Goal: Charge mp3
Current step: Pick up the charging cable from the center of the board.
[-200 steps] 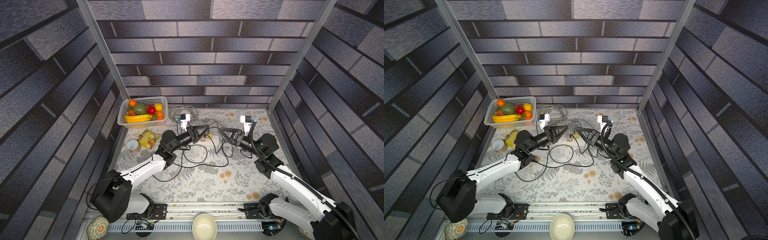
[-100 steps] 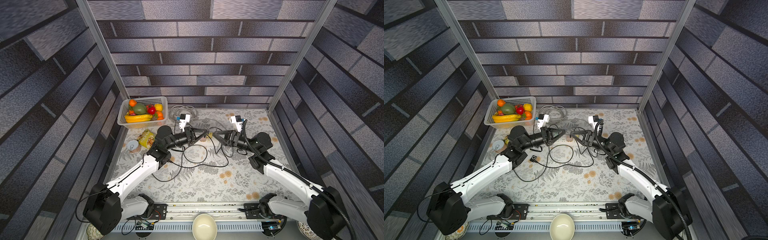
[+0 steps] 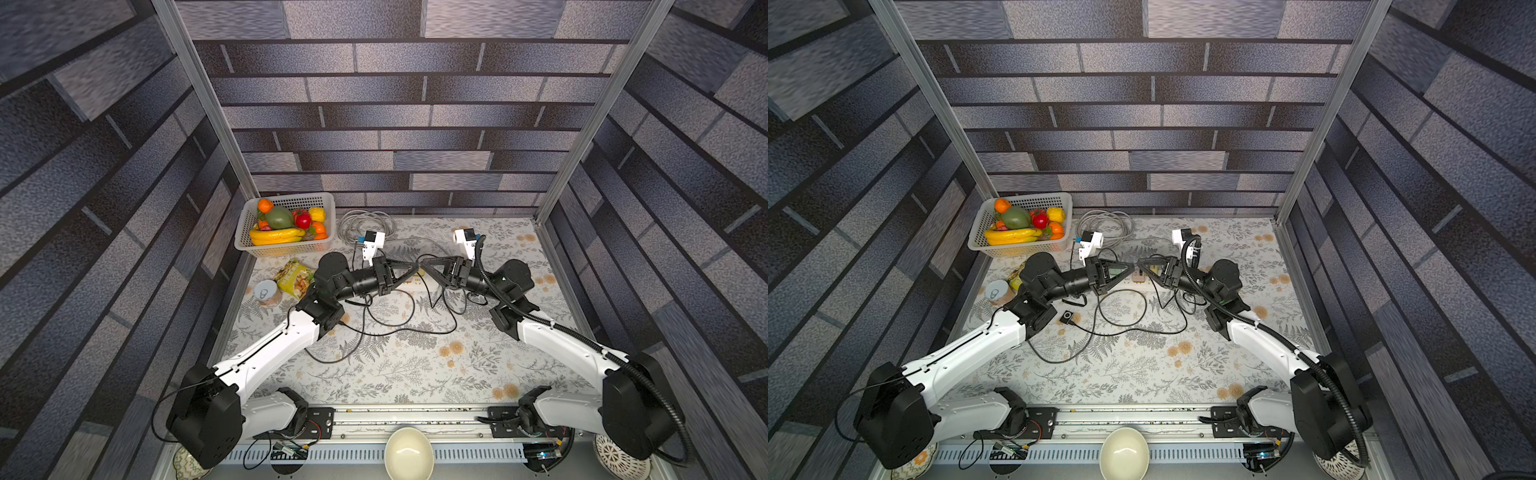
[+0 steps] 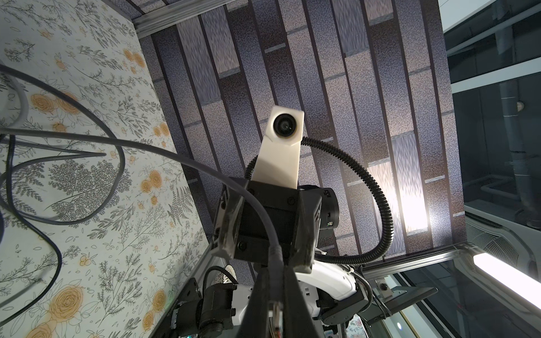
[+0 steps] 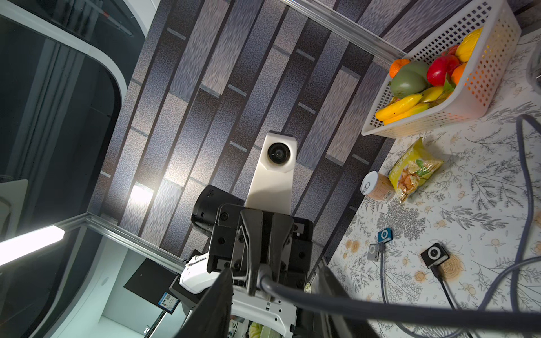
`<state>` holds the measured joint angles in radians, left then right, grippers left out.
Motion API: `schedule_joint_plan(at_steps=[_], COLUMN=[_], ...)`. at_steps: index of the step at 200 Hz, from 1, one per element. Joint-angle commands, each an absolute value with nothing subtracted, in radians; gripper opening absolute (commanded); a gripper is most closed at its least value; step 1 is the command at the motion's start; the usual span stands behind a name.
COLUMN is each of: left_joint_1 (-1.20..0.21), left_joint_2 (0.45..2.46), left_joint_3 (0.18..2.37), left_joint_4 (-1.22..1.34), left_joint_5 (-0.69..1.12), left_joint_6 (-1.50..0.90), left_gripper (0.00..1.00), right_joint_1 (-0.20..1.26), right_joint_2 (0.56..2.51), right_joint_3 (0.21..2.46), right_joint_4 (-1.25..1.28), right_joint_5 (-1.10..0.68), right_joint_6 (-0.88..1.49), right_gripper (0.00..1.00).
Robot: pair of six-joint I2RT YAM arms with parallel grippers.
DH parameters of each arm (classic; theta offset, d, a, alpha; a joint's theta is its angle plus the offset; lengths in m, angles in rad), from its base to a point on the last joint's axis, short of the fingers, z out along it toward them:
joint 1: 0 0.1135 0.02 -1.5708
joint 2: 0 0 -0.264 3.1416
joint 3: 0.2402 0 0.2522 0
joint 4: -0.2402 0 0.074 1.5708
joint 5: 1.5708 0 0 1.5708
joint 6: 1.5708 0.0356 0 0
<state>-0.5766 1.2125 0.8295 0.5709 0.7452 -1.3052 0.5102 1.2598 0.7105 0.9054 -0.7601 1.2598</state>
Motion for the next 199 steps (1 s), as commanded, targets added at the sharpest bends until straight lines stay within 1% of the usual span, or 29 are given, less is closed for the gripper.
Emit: schedule_joint_plan(at_steps=[1,33,119,160,183,199], left_joint_1=[-0.581,-0.581,-0.584,-0.583,-0.581,-0.581], left_joint_2=[1.22,1.225,1.238,1.241,1.24,1.237], left_joint_3=[0.841,0.841,0.845,0.844,0.842,0.841], left_joint_4=[0.596,0.598,0.6,0.604,0.607,0.607], left_joint_5=[0.755,0.753,0.752,0.755,0.757,0.757], left_joint_6=[-1.276,-1.275,-1.27,-1.269,-1.269,-1.268], left_gripper=[0.0,0.0,0.0,0.0,0.0,0.0], right_joint_1=[0.519,0.518,0.535,0.538,0.538,0.538], right_joint_2=[1.272,1.279,1.285,1.289,1.29,1.29], right_joint_3=[0.732,0.723,0.729,0.732,0.733,0.731], right_joint_4=[0.999,1.039,0.986,0.986,0.992,0.997], right_joint_5=[-0.759,-0.773,-0.803,-0.802,-0.801,-0.8], right_joint_6=[1.278,1.3,1.273,1.27,1.271,1.273], right_gripper=[0.44,0.38,0.34,0.25,0.23,0.2])
